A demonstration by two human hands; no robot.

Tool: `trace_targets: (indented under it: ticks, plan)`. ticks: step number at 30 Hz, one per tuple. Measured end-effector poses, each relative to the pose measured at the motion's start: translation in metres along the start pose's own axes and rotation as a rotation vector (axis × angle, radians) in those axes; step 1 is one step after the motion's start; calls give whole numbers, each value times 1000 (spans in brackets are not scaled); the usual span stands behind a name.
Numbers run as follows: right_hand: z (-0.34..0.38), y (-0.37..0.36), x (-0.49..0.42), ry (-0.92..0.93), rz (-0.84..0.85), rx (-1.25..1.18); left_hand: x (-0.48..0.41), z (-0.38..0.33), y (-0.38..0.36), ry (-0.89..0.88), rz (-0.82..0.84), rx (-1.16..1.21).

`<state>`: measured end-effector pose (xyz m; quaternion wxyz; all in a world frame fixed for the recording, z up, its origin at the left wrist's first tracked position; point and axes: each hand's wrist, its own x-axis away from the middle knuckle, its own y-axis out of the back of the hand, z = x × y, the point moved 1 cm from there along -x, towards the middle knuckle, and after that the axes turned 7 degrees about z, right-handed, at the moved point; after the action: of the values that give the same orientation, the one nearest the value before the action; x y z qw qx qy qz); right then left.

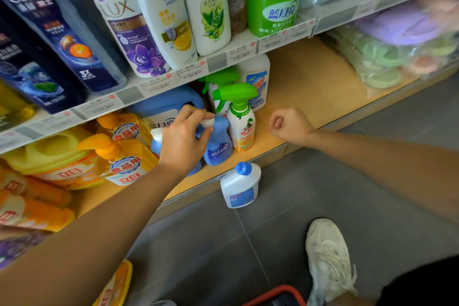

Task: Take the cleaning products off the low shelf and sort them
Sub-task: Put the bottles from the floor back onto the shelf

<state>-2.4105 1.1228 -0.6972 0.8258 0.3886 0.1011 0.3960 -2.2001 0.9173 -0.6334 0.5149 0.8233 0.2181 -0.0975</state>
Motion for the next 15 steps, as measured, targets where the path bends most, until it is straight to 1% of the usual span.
trace_targets:
  ticks: [2, 4, 5, 6, 9, 11, 15]
  plan:
    - [10, -10, 30, 24, 176, -13, 1, 0, 1, 0, 18, 3]
    - [24, -23, 53, 25, 407, -14, 4, -1, 2, 1, 37, -3]
    - [30, -31, 61, 53, 476, -8, 5, -1, 2, -2, 47, -5]
    - [37, -38, 66, 95, 491, 3, 6, -1, 2, -6, 55, -6]
    - [53, -59, 69, 204, 414, 47, 8, 1, 2, -7, 64, -7]
    - [61, -63, 64, 240, 387, 137, 8, 2, 2, -6, 65, -2]
    - [71, -53, 60, 258, 470, 387, 11, 1, 3, -1, 95, 5]
